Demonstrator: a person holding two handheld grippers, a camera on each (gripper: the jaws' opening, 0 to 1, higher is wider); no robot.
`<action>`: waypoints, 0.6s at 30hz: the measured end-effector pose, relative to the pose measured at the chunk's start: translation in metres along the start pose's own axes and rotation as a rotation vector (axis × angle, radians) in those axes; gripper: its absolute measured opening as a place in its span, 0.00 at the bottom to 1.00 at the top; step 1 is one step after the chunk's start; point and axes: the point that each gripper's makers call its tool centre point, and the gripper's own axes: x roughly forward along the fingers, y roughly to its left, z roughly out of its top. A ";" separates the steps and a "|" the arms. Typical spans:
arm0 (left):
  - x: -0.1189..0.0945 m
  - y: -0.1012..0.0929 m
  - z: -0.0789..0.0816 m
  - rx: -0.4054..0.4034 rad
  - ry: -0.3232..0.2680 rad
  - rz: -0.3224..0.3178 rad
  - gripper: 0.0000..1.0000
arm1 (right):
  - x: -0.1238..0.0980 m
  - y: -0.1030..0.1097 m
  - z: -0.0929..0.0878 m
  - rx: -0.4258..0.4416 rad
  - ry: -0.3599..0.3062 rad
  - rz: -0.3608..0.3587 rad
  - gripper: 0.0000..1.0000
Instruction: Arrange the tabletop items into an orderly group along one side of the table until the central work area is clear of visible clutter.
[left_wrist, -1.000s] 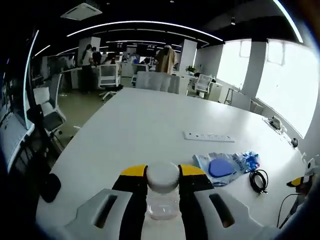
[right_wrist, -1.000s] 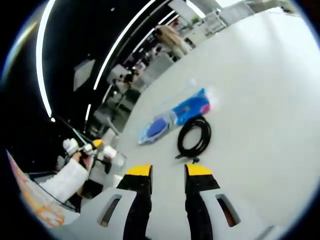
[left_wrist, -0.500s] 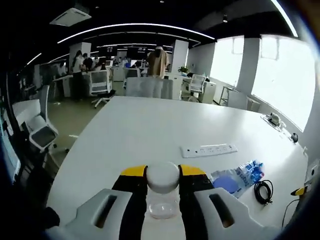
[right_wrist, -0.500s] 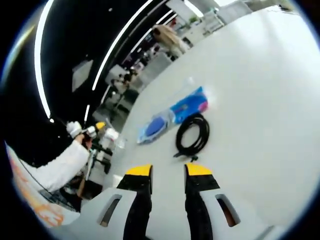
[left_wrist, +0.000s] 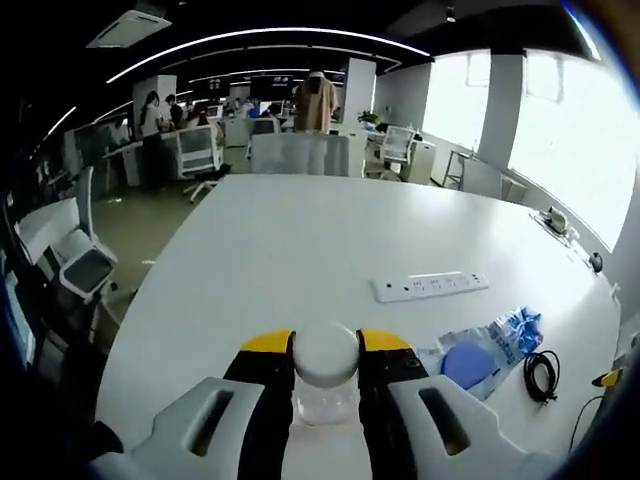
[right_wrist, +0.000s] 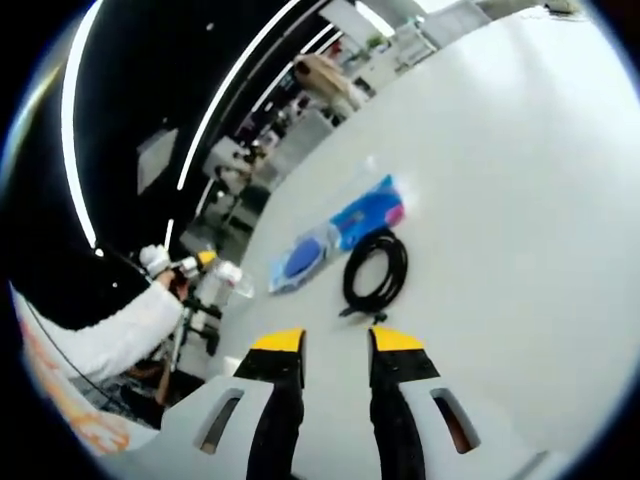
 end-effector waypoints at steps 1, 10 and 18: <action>0.001 0.000 -0.001 0.000 0.001 -0.001 0.21 | 0.000 0.000 0.000 0.001 -0.002 0.000 0.22; 0.003 -0.007 -0.002 0.024 0.000 -0.018 0.22 | 0.000 -0.001 0.002 0.002 -0.003 0.001 0.21; 0.005 -0.006 -0.003 0.025 -0.008 -0.016 0.22 | 0.000 0.000 0.003 0.000 -0.006 0.005 0.21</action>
